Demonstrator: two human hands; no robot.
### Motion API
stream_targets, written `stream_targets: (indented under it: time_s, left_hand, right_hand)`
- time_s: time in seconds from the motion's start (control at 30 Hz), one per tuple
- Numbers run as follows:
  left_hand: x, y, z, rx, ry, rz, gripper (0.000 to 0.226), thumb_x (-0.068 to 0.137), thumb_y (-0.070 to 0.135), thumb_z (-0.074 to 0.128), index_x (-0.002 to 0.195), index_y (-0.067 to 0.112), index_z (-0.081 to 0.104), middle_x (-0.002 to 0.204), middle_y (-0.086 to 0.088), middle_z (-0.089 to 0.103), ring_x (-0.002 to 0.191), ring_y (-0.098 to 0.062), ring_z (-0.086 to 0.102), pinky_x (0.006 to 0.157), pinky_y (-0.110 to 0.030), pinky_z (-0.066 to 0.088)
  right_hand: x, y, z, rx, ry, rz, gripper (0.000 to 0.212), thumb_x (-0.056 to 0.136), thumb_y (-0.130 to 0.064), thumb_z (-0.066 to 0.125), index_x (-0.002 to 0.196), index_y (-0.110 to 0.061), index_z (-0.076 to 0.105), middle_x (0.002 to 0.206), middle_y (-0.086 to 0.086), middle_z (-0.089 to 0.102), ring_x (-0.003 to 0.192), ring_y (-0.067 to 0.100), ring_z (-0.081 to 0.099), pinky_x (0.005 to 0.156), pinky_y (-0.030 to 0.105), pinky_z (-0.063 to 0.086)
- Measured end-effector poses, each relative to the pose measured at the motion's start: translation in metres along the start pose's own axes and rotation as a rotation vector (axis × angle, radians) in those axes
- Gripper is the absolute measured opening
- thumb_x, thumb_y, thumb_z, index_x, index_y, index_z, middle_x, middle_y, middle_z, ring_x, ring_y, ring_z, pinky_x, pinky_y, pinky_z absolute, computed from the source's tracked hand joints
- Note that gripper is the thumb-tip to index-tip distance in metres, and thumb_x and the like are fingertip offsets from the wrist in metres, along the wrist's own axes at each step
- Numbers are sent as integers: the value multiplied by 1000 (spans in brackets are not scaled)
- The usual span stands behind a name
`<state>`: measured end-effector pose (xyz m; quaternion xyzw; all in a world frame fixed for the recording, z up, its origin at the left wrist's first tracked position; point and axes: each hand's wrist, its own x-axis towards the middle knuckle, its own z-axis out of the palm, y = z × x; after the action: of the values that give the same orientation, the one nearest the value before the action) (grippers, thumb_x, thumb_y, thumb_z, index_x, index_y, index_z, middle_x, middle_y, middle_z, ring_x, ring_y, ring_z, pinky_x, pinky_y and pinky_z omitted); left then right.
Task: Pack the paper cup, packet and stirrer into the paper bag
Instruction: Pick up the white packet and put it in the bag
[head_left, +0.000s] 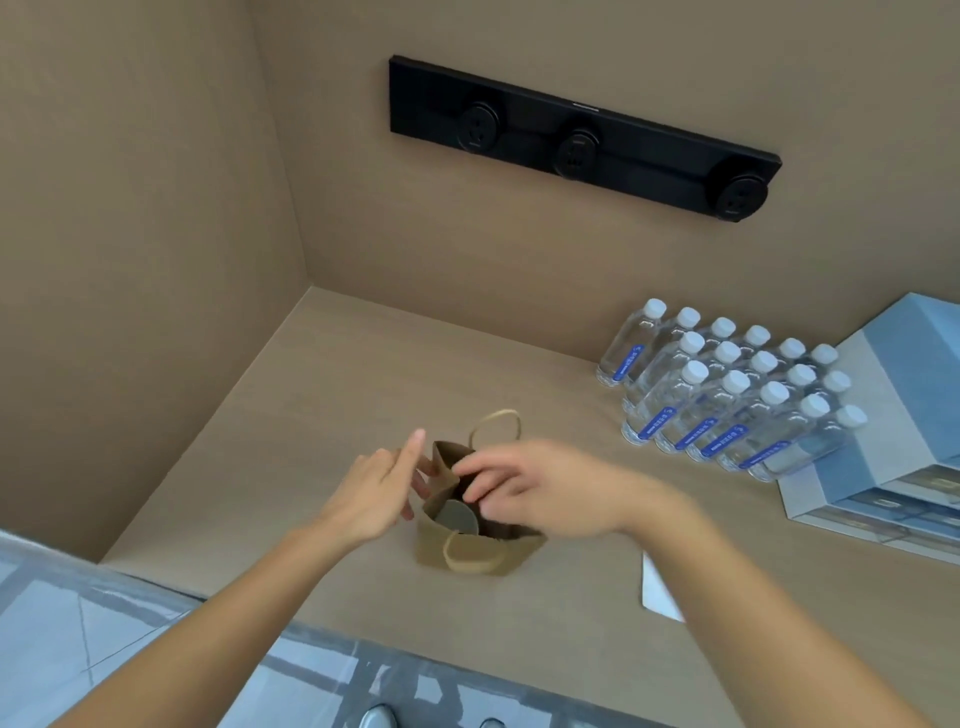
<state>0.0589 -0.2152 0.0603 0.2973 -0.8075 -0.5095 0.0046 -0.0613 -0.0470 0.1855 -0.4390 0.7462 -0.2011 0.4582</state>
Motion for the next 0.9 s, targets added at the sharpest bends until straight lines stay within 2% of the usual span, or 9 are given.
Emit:
stream_targets:
  time_s: [0.07, 0.17, 0.23, 0.3, 0.43, 0.6, 0.73, 0.8, 0.9]
  left_hand:
    - [9, -24, 13, -63, 51, -12, 66, 95, 63, 19, 90, 23, 72, 87, 1, 74, 74, -16, 70, 69, -35, 56]
    - [23, -68, 33, 158, 154, -29, 63, 98, 56, 23, 104, 10, 66, 110, -13, 68, 102, -28, 61, 92, -43, 47]
    - [28, -100, 48, 435, 145, -146, 60, 99, 51, 24, 133, 9, 50, 145, -17, 47, 136, -35, 39, 113, -47, 35]
    - [28, -127, 65, 605, 107, -240, 67, 98, 52, 20, 151, 12, 25, 165, -15, 17, 152, -39, 10, 124, -50, 18]
    - [23, -158, 93, 718, 160, -197, 77, 90, 53, 13, 156, 13, 14, 166, -19, 8, 153, -42, 0, 124, -50, 3]
    - [27, -175, 101, 725, 254, -170, 75, 86, 50, 25, 154, 16, 23, 164, -18, 21, 152, -40, 9, 123, -45, 2]
    - [29, -177, 98, 733, 233, -199, 76, 83, 51, 32, 152, 19, 24, 163, -17, 23, 151, -41, 12, 117, -30, -21]
    - [29, -175, 97, 733, 174, -217, 81, 77, 50, 35, 151, 18, 25, 161, -19, 24, 150, -40, 11, 116, -29, -23]
    - [28, -173, 97, 724, 145, -237, 86, 73, 52, 33, 151, 17, 25, 162, -18, 22, 155, -24, -3, 115, -29, -23]
  right_hand:
    - [-35, 18, -22, 331, 42, -49, 21, 93, -16, 61, 113, -17, 65, 94, 11, 77, 74, 19, 73, 79, 25, 58]
    - [-49, 82, -41, 384, 234, 162, 17, 92, -19, 61, 103, -8, 69, 74, 15, 74, 62, 29, 68, 71, 32, 55]
    - [-38, 139, -32, 406, 427, 362, 20, 91, -4, 57, 109, 0, 65, 82, 15, 71, 71, 30, 64, 73, 34, 51]
    - [-25, 196, -9, 340, 610, 543, 35, 86, 10, 51, 117, 0, 62, 100, 17, 68, 84, 28, 61, 74, 30, 44]
    - [-18, 279, 44, 74, 652, 768, 60, 76, 12, 51, 127, -19, 62, 130, 14, 58, 116, 30, 56, 88, 25, 45]
    - [-11, 315, 70, -55, 662, 835, 44, 79, 0, 57, 114, -25, 70, 131, 9, 53, 122, 31, 44, 100, 25, 34]
    - [-5, 319, 66, -80, 728, 760, 36, 82, 3, 51, 96, -22, 72, 123, 5, 53, 118, 29, 40, 89, 27, 41]
    - [-6, 320, 65, -103, 720, 789, 52, 74, 10, 49, 106, -27, 64, 128, 1, 46, 120, 28, 36, 76, 28, 42]
    - [-7, 325, 63, -105, 666, 813, 80, 68, 14, 55, 131, -33, 45, 139, -1, 35, 124, 28, 38, 75, 30, 44]
